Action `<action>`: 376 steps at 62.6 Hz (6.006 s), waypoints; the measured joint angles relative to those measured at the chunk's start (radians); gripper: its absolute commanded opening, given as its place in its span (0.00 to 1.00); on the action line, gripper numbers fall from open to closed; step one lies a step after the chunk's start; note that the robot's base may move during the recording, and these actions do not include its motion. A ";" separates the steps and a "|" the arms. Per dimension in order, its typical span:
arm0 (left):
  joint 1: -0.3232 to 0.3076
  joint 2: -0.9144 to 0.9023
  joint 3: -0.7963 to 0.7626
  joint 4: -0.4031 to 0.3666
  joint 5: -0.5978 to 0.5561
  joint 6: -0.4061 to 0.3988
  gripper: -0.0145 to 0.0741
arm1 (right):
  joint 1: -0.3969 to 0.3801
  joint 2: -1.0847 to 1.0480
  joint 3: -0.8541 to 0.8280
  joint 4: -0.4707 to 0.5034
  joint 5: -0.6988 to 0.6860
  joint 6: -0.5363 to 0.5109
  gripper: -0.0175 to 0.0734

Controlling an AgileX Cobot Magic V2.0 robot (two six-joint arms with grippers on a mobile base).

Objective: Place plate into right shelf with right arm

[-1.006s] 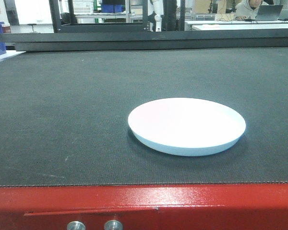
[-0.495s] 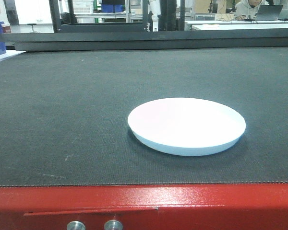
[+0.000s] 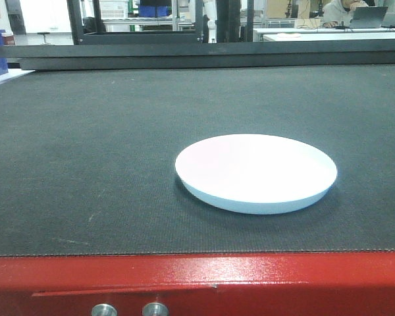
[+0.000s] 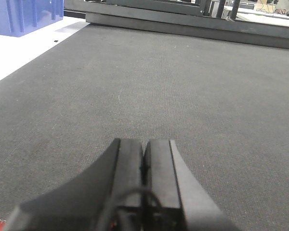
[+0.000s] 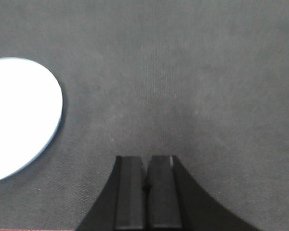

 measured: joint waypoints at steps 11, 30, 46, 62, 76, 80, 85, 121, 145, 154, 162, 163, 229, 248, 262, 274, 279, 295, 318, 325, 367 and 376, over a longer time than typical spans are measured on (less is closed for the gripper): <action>0.000 0.000 0.000 0.000 0.000 0.000 0.02 | 0.048 0.256 -0.109 0.000 0.077 0.000 0.25; 0.000 0.000 0.000 0.000 0.000 0.000 0.02 | 0.198 0.669 -0.431 -0.006 0.344 0.108 0.54; 0.000 0.000 0.000 0.000 0.000 0.000 0.02 | 0.258 0.910 -0.676 -0.018 0.426 0.170 0.77; 0.000 0.000 0.000 0.000 0.000 0.000 0.02 | 0.279 1.012 -0.727 -0.018 0.426 0.213 0.77; 0.000 0.000 0.000 0.000 0.000 0.000 0.02 | 0.279 1.051 -0.727 -0.018 0.399 0.283 0.66; 0.000 0.000 0.000 0.000 0.000 0.000 0.02 | 0.279 1.051 -0.727 -0.018 0.395 0.305 0.58; 0.000 0.000 0.000 0.000 0.000 0.000 0.02 | 0.279 1.051 -0.727 -0.018 0.390 0.314 0.49; 0.000 0.000 0.000 0.000 0.000 0.000 0.02 | 0.285 0.940 -0.730 -0.020 0.382 0.230 0.25; 0.000 0.000 0.000 0.000 0.000 0.000 0.02 | 0.244 0.533 -0.370 -0.026 -0.088 0.073 0.25; 0.000 0.000 0.000 0.000 0.000 0.000 0.02 | 0.174 0.318 -0.186 -0.012 -0.313 0.006 0.25; 0.000 0.000 0.000 0.000 0.000 0.000 0.02 | 0.104 0.150 -0.035 0.021 -0.479 -0.038 0.25; 0.000 0.000 0.000 0.000 0.000 0.000 0.02 | 0.097 0.134 -0.021 0.023 -0.491 -0.038 0.25; 0.000 0.000 0.000 0.000 0.000 0.000 0.02 | 0.051 -0.577 0.280 0.006 -0.520 -0.052 0.25; 0.000 0.000 0.000 0.000 0.000 0.000 0.02 | 0.051 -0.577 0.280 0.006 -0.520 -0.052 0.25; 0.000 0.000 0.000 0.000 0.000 0.000 0.02 | 0.051 -0.577 0.280 0.006 -0.520 -0.052 0.25; 0.000 0.000 0.000 0.000 0.000 0.000 0.02 | 0.051 -0.577 0.280 0.006 -0.520 -0.052 0.25; 0.000 0.000 0.000 0.000 0.000 0.000 0.02 | 0.051 -0.577 0.280 0.006 -0.520 -0.052 0.25; 0.000 0.000 0.000 0.000 0.000 0.000 0.02 | 0.051 -0.577 0.280 0.006 -0.520 -0.052 0.25; 0.000 0.000 0.000 0.000 0.000 0.000 0.02 | 0.051 -0.577 0.280 0.006 -0.520 -0.052 0.25; 0.000 0.000 0.000 0.000 0.000 0.000 0.02 | 0.051 -0.577 0.280 0.006 -0.520 -0.052 0.25; 0.000 0.000 0.000 0.000 0.000 0.000 0.02 | 0.051 -0.577 0.280 0.006 -0.520 -0.052 0.25; 0.000 0.000 0.000 0.000 0.000 0.000 0.02 | 0.051 -0.577 0.280 0.006 -0.520 -0.052 0.25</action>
